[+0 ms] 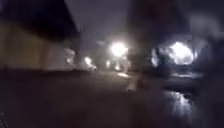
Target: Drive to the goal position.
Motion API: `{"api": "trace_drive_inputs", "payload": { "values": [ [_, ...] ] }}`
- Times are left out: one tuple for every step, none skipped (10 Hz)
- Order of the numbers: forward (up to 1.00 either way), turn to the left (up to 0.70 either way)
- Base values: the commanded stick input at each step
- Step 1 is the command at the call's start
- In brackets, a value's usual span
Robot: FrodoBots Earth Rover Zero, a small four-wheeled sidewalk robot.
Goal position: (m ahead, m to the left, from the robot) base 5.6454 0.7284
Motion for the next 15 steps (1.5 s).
{"api": "trace_drive_inputs", "payload": {
  "values": [
    [0.7,-0.35],
    [0.7,-0.35],
    [0.7,-0.35],
    [0.7,-0.35],
    [0.7,-0.35],
    [0.7,-0.12],
    [0.7,0.0],
    [0.7,0.0],
    [0.7,0.0],
    [0.7,0.0],
    [0.7,0.0],
    [0.2,0.0],
    [0.7,0.0],
    [0.7,0.0],
    [0.7,0.0]
  ]
}}
